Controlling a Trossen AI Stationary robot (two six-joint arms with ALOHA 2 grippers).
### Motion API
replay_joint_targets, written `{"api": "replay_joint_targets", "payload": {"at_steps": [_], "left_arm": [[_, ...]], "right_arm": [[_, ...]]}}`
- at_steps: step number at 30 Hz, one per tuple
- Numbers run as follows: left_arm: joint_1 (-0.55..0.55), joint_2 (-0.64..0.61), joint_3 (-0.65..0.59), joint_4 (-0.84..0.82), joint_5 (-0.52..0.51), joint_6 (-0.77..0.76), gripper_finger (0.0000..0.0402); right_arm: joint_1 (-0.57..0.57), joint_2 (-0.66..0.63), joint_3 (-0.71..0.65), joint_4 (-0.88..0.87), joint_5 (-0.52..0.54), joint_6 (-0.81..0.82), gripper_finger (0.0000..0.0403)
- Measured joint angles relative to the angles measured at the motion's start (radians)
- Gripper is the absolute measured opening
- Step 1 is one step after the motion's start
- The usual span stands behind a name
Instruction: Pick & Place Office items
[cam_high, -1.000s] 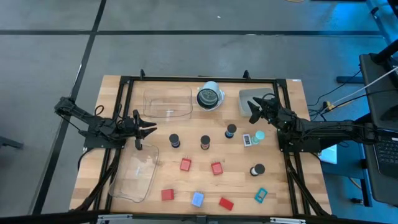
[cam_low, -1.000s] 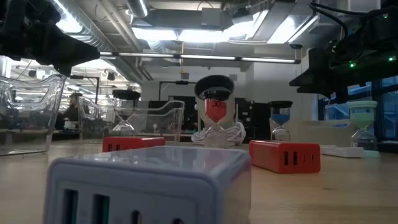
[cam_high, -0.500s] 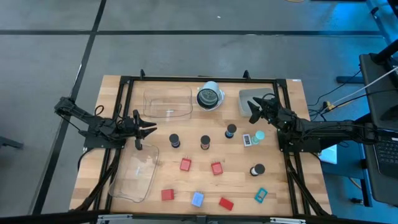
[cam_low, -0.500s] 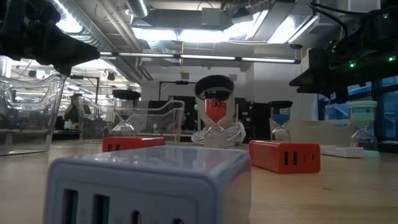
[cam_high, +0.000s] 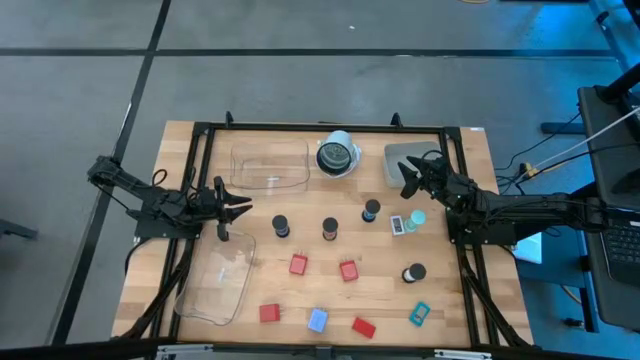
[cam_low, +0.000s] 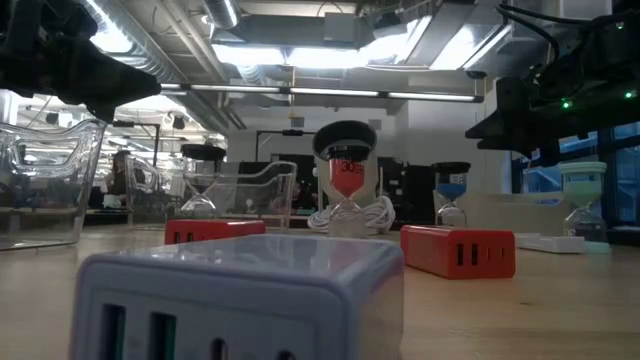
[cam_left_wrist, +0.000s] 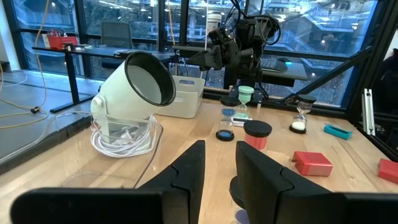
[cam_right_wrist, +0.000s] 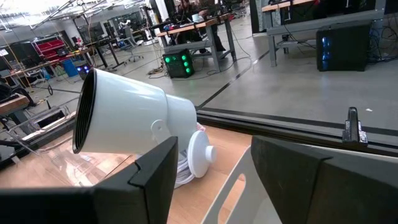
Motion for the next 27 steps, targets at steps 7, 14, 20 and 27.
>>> {"api": "replay_joint_targets", "payload": {"at_steps": [7, 14, 20, 27], "left_arm": [[0.0, 0.0, 0.0, 0.0, 0.0, 0.0, 0.0086], [0.0, 0.0, 0.0, 0.0, 0.0, 0.0, 0.0086], [0.0, 0.0, 0.0, 0.0, 0.0, 0.0, 0.0086], [0.0, 0.0, 0.0, 0.0, 0.0, 0.0, 0.0086]], "right_arm": [[0.0, 0.0, 0.0, 0.0, 0.0, 0.0, 0.0208], [0.0, 0.0, 0.0, 0.0, 0.0, 0.0, 0.0208], [0.0, 0.0, 0.0, 0.002, -0.003, 0.0, 0.0208], [0.0, 0.0, 0.0, 0.008, -0.136, 0.115, 0.0208]]}}
